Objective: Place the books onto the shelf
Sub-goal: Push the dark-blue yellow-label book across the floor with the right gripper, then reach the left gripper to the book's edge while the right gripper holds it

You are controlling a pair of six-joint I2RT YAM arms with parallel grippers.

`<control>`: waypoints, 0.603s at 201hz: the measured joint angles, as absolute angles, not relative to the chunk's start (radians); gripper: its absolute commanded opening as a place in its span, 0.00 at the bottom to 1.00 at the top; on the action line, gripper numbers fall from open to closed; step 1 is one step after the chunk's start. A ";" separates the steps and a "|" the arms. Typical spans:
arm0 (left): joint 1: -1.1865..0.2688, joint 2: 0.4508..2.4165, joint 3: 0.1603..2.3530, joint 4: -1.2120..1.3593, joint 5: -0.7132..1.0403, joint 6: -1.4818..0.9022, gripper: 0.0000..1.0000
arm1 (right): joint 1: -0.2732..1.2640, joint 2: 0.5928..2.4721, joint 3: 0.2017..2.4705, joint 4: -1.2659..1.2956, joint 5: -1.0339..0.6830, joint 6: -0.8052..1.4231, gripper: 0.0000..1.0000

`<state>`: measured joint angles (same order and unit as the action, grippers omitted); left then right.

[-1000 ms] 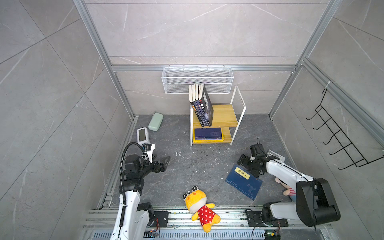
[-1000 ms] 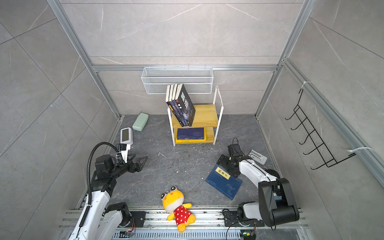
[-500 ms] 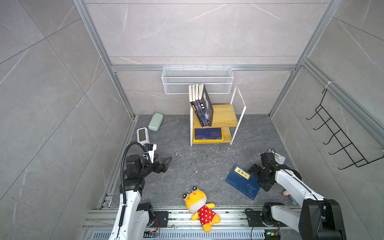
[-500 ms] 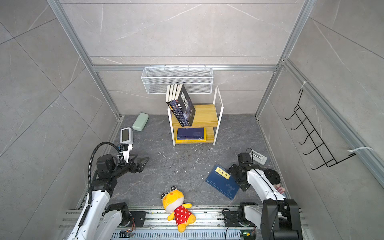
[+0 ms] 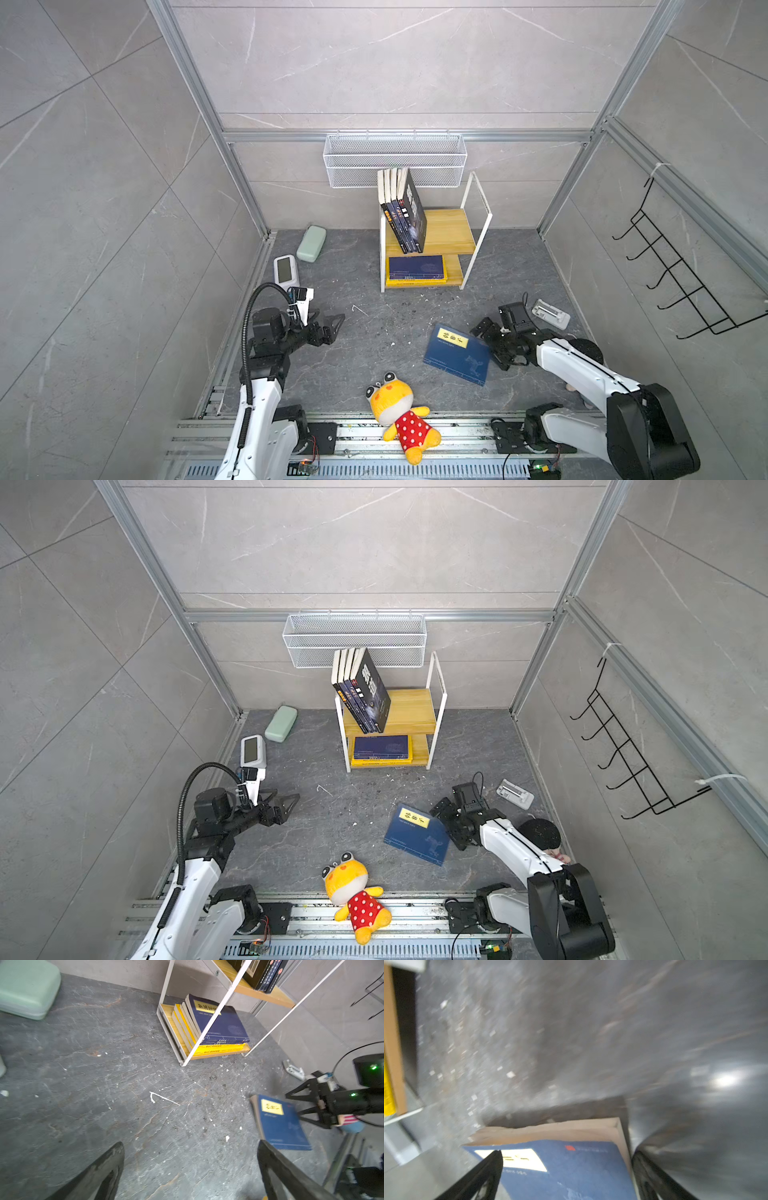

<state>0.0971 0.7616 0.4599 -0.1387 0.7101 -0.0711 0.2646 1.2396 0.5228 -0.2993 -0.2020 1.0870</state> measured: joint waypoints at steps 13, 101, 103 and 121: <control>0.075 0.788 0.463 -0.122 0.724 -0.106 0.95 | 0.299 1.278 0.542 -0.257 -0.218 1.113 0.99; -0.163 1.077 0.459 0.071 0.740 -0.398 0.87 | 0.373 1.202 0.443 -0.120 -0.253 1.156 0.94; -0.168 1.086 0.459 0.078 0.739 -0.406 0.87 | 0.373 1.193 0.439 -0.123 -0.255 1.156 0.94; -0.208 1.148 0.459 0.116 0.734 -0.456 0.86 | 0.383 1.126 0.395 -0.139 -0.257 1.160 0.89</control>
